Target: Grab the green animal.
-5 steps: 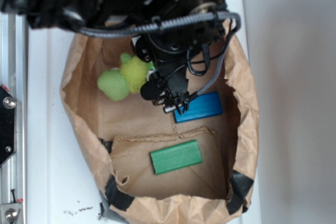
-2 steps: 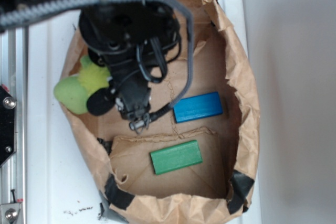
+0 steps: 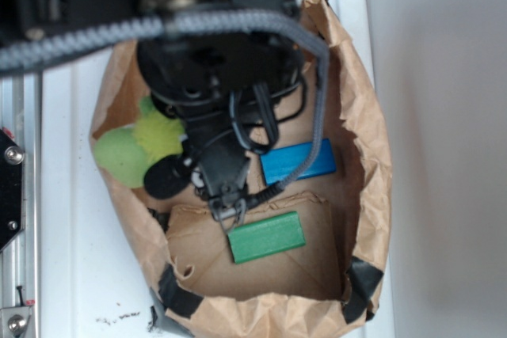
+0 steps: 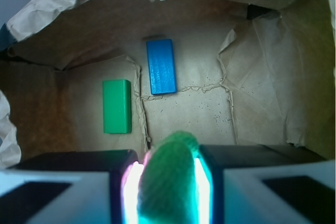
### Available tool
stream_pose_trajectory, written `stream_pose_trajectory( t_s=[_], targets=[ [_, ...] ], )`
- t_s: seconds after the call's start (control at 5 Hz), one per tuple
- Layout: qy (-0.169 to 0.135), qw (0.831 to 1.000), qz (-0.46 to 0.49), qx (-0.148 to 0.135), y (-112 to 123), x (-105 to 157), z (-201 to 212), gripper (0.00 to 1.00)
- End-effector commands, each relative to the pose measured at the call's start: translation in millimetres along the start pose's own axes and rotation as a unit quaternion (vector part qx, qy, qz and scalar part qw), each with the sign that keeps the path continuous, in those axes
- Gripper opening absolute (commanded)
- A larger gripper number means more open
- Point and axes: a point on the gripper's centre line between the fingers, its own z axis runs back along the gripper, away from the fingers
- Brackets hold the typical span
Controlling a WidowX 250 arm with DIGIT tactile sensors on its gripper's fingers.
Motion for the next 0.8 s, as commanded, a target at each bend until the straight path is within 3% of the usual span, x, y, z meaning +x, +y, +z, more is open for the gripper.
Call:
stream_pose_trajectory(
  t_s=[0.0,0.4,0.6],
  targets=[
    [-0.05,0.997,-0.057,0.003,-9.1,17.1,40.9,0.0],
    [-0.065,0.995,-0.066,0.03,-14.7,17.0,35.6,0.0],
    [-0.066,0.996,-0.055,0.022,-14.5,16.2,32.2,0.0]
  ],
)
